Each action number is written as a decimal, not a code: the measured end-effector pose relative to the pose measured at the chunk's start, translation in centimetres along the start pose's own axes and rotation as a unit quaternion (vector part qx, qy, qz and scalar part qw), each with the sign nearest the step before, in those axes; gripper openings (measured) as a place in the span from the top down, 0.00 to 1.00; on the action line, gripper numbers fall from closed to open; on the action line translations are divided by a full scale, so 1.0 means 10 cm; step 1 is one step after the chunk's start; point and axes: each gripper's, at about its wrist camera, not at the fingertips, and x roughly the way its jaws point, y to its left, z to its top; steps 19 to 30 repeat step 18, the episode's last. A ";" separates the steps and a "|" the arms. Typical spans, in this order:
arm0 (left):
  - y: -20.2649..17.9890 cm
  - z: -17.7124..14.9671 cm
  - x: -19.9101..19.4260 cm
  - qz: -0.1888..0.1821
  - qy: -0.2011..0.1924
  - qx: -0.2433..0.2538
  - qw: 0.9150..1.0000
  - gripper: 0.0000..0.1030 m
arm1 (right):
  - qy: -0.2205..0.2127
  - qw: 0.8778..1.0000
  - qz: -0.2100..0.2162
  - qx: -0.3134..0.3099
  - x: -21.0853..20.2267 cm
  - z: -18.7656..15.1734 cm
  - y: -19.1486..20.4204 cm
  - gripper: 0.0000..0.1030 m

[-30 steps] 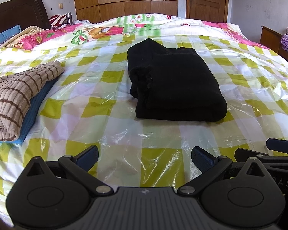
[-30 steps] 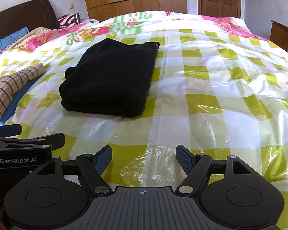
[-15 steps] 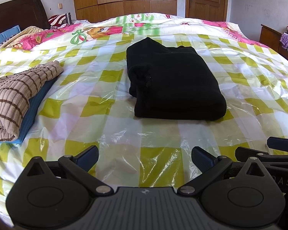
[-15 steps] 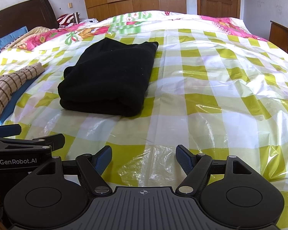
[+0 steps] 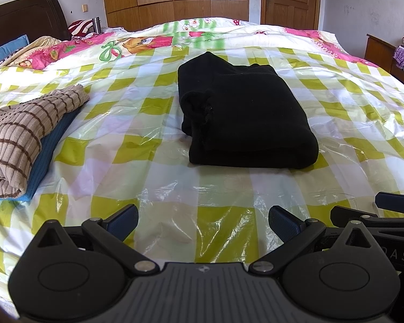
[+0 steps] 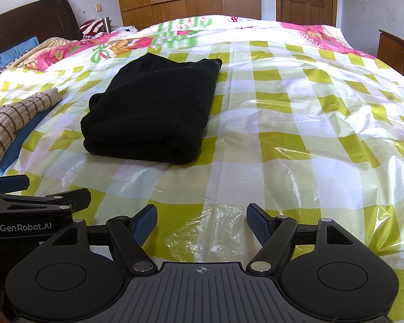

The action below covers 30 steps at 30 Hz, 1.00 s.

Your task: Fold small clothes

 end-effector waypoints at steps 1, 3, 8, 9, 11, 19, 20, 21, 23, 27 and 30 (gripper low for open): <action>0.00 0.00 0.00 0.000 0.000 0.000 1.000 0.00 | 0.000 1.000 0.000 0.000 0.00 0.00 0.00 0.28; 0.00 -0.01 0.00 0.001 0.001 0.000 1.000 0.00 | 0.000 1.000 0.001 0.001 0.00 0.00 0.00 0.28; 0.01 -0.01 0.01 0.001 0.003 -0.001 1.000 0.00 | 0.000 1.000 0.000 0.000 0.00 0.01 0.00 0.28; 0.02 -0.01 0.01 0.001 0.003 -0.002 1.000 0.00 | 0.000 1.000 0.000 0.000 0.00 0.01 0.01 0.28; 0.02 -0.02 0.02 0.000 0.005 -0.003 1.000 0.00 | 0.000 1.000 0.000 -0.001 0.00 0.01 0.00 0.28; 0.01 0.00 0.02 0.000 0.008 -0.004 1.000 0.00 | 0.002 1.000 0.000 0.000 0.01 0.01 0.01 0.28; 0.01 0.00 0.02 0.000 0.008 -0.004 1.000 0.00 | 0.002 1.000 0.000 0.000 0.01 0.01 0.01 0.28; 0.01 0.00 0.02 0.000 0.008 -0.004 1.000 0.00 | 0.002 1.000 0.000 0.000 0.01 0.01 0.01 0.28; 0.01 0.00 0.02 0.000 0.008 -0.004 1.000 0.00 | 0.002 1.000 0.000 0.000 0.01 0.01 0.01 0.28; 0.01 0.00 0.02 0.000 0.008 -0.004 1.000 0.00 | 0.002 1.000 0.000 0.000 0.01 0.01 0.01 0.28; 0.01 0.00 0.02 0.000 0.008 -0.004 1.000 0.00 | 0.002 1.000 0.000 0.000 0.01 0.01 0.01 0.28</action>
